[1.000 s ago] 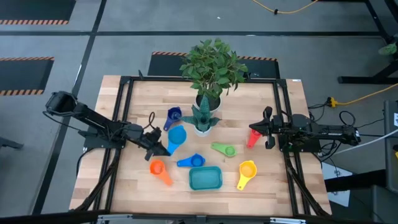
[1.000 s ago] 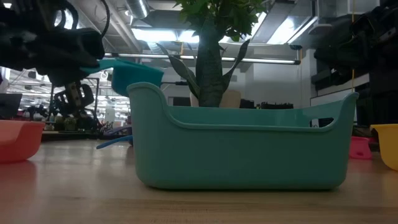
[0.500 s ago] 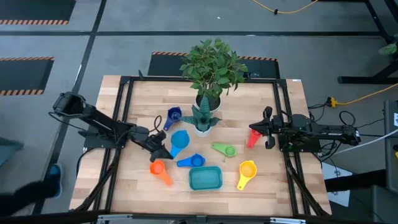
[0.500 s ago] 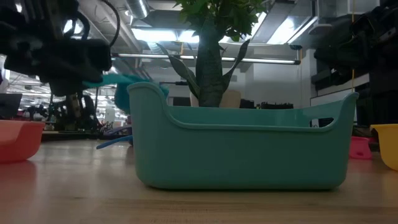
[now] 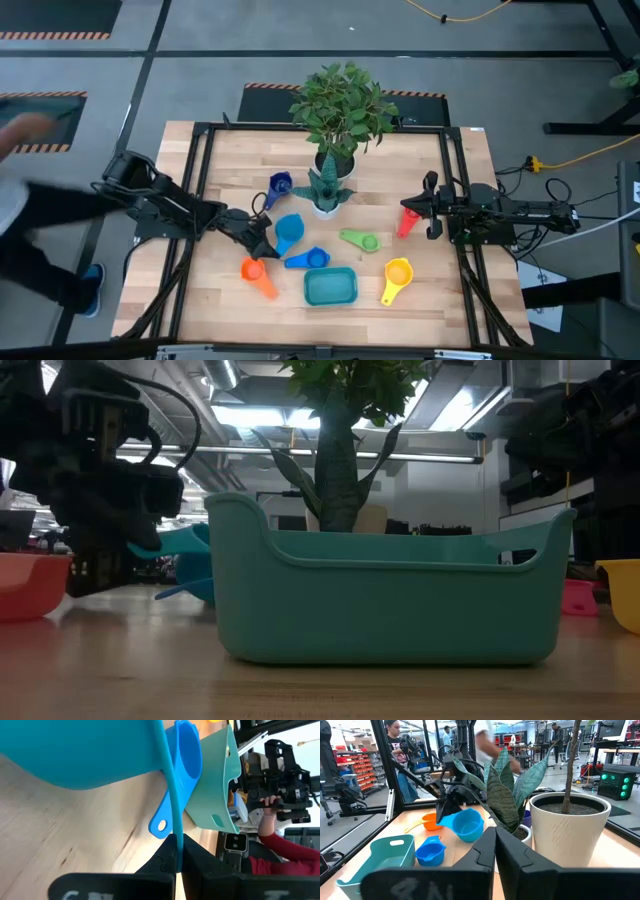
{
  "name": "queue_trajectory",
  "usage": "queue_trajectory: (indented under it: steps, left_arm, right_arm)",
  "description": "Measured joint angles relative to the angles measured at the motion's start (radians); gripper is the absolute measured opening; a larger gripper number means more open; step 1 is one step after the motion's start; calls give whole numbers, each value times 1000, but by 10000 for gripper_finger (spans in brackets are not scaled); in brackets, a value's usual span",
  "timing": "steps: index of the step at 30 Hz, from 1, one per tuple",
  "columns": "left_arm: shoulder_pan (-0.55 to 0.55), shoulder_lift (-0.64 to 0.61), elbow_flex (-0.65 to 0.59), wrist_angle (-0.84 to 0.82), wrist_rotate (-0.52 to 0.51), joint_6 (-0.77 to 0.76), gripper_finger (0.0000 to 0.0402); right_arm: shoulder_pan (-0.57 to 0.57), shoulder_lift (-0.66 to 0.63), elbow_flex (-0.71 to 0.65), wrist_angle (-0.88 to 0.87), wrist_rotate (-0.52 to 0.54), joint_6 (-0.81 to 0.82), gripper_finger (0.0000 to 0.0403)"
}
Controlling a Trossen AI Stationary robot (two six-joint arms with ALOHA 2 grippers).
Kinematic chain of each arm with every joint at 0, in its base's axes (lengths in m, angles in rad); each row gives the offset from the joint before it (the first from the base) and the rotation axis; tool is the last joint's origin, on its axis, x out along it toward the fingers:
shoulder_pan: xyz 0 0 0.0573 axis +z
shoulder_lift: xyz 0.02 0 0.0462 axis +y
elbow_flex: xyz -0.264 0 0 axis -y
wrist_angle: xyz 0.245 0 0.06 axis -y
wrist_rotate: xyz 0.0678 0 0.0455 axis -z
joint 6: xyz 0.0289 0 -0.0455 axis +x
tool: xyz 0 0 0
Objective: Nest measuring cups in basket
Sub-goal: Prepare the light blue measuring cup
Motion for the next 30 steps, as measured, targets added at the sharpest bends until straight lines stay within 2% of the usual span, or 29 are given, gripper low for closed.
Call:
queue_trajectory:
  steps: [17, 30]
  left_arm:
    - [0, 4, 0, -4, -2, -7, 37]
    - [0, 4, -1, -3, -2, -29, 126]
  right_arm:
    - [0, 0, 0, 0, 0, 1, 17]
    - [0, 0, 0, 0, 0, 1, 16]
